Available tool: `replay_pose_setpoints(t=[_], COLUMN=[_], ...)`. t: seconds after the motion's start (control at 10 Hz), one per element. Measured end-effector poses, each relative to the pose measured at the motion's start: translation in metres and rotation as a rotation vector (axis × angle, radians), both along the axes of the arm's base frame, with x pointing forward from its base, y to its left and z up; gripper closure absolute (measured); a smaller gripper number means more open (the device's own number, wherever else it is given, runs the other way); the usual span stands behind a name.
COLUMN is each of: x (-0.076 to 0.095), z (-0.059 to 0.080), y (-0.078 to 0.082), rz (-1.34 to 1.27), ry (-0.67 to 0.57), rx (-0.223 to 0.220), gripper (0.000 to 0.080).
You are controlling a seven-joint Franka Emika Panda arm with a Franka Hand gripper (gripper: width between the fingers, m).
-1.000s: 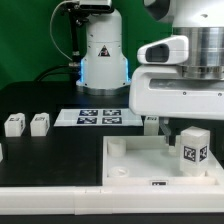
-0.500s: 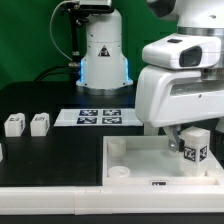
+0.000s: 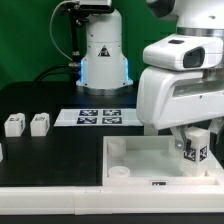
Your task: Assemble one leg
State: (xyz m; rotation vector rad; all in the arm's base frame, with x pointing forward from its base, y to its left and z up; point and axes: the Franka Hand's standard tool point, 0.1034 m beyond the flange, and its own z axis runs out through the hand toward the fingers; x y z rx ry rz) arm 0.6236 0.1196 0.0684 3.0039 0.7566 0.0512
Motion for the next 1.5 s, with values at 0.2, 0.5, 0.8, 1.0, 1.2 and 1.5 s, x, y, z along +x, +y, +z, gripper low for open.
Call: replay_pose_setpoints(t=[0.2,0.5,0.8,1.0,1.2,1.5], x=[0.0,-0.0036,-0.0013,0.0016,0.0028,0.0013], z=[0.0,-0.0002,-0.001,-0.0013,-0.0011,-0.0016], y=[0.0,0.0025,-0.0019,-0.001,-0.0016,0.0024], rz=[-0.008,-0.579,-1.037,-1.255,-1.333,-1.239], ry=[-0.001,-0.05,-0.033,-0.047,-0.054,-0.051], rx=[0.0,0.022,0.082,0.113,0.125,0.116], gripper=[0.0509,0.0509,0.0509,0.0509,0.0509,0.0207])
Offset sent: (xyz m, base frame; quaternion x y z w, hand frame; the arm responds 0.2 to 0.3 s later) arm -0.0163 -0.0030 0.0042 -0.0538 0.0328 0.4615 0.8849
